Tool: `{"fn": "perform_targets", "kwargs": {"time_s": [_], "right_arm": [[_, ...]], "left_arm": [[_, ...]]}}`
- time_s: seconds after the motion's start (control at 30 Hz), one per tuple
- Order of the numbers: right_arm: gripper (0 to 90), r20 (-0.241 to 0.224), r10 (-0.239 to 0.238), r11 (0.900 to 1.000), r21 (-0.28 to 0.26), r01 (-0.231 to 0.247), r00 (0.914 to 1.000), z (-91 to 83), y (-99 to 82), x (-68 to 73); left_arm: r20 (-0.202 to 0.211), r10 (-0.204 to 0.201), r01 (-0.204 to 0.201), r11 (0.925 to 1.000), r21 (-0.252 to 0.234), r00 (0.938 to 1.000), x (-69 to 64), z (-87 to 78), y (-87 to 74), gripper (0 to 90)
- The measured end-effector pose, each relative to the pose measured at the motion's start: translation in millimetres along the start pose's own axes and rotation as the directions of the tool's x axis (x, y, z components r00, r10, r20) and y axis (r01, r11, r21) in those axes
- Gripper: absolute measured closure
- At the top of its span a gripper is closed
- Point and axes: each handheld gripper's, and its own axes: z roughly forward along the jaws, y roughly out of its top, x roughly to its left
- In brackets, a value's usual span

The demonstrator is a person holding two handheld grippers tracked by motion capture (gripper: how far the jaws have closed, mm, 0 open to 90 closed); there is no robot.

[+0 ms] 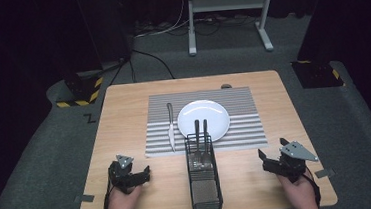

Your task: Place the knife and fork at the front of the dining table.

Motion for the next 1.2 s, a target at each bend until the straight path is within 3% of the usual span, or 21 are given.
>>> {"fn": "perform_targets", "kwargs": {"time_s": [0.13,0.23,0.37,0.53,0.8,0.97,1.13,1.2], "right_arm": [[10.6,-0.036,0.022,0.9993,-0.029,-0.023,0.9991,-0.2,11.8,7.7],[11.2,-0.018,0.022,0.9979,-0.06,-0.023,0.9996,-2.1,20.8,15.9],[12.4,-0.04,0.023,0.9931,-0.114,-0.028,0.9989,-4.6,35.5,28.2],[12.5,-0.098,-0.019,0.9856,-0.169,0.002,0.995,0.6,54.5,50.8],[17.7,-0.143,-0.02,0.9689,-0.247,-0.016,0.9895,11.5,83.5,88.3],[31.4,-0.163,-0.028,0.965,-0.262,-0.016,0.9862,23.4,98.7,105.9],[56.9,-0.166,-0.069,0.958,-0.286,0.019,0.9836,31.8,109.2,122.4],[62.3,-0.184,-0.074,0.9562,-0.292,0.017,0.9802,34.4,111.5,126.2]], "left_arm": [[0.006,0.008,-0.008,1.0,0.002,0.9999,0.6,0.6,0.5,5.4],[0.016,0.021,-0.021,0.9997,0.013,0.9997,0.5,1.6,1.3,2.2],[0.021,0.029,-0.03,0.9994,0.018,0.9994,0.3,2.2,1.6,0.2],[0.02,0.029,-0.029,0.9994,0.017,0.9994,0.2,2.3,1.7,0.2],[0.021,0.025,-0.025,0.9995,0.017,0.9995,-0.2,1.8,1.0,0.2],[0.018,0.025,-0.025,0.9996,0.016,0.9995,-0.4,1.3,0.5,0.3],[0.02,0.025,-0.025,0.9995,0.016,0.9995,-0.2,1.2,0.4,0.3],[0.023,0.026,-0.026,0.9995,0.015,0.9994,0.1,0.8,0.1,0.5]]}}
